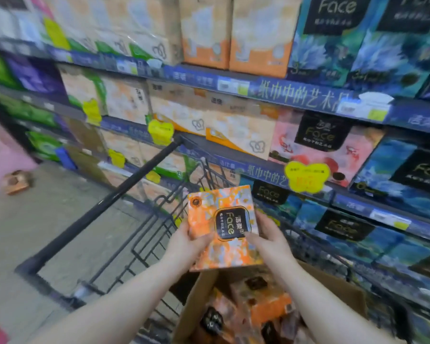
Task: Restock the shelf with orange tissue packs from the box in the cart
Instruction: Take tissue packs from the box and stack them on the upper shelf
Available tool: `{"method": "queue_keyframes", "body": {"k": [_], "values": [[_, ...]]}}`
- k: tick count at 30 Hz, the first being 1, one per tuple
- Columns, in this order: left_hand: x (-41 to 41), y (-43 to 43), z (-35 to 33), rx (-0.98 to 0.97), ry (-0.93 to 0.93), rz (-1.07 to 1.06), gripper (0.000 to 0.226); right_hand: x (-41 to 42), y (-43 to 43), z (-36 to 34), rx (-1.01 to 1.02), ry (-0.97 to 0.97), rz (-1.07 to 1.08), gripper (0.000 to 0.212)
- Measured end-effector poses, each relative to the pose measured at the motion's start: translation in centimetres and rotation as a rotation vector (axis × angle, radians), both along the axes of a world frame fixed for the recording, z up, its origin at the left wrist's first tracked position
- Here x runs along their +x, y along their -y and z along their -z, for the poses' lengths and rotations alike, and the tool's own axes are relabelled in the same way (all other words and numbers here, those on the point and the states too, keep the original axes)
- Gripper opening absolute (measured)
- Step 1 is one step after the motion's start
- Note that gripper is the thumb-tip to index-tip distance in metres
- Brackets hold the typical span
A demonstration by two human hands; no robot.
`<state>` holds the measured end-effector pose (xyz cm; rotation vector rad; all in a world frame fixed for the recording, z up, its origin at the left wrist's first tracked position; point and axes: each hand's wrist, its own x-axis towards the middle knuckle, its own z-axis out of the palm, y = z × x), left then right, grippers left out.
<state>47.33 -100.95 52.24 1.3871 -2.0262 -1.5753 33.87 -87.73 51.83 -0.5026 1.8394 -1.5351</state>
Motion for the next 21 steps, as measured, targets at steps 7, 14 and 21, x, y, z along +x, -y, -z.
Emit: {"method": "queue_keyframes", "body": {"k": [7,14,21], "values": [[6.6,5.8,-6.5,-0.167,-0.033,-0.128,0.060,4.6,7.9,-5.5,-0.141,-0.098,-0.168,0.051],[17.7,14.6,-11.2,-0.274,-0.127,-0.266,0.070,14.0,19.5,-10.6,-0.272,-0.196,-0.296,0.052],[34.9,26.7,-14.0,-0.365,-0.147,-0.406,0.048,30.2,33.5,-13.6,-0.354,-0.223,-0.461,0.046]]}}
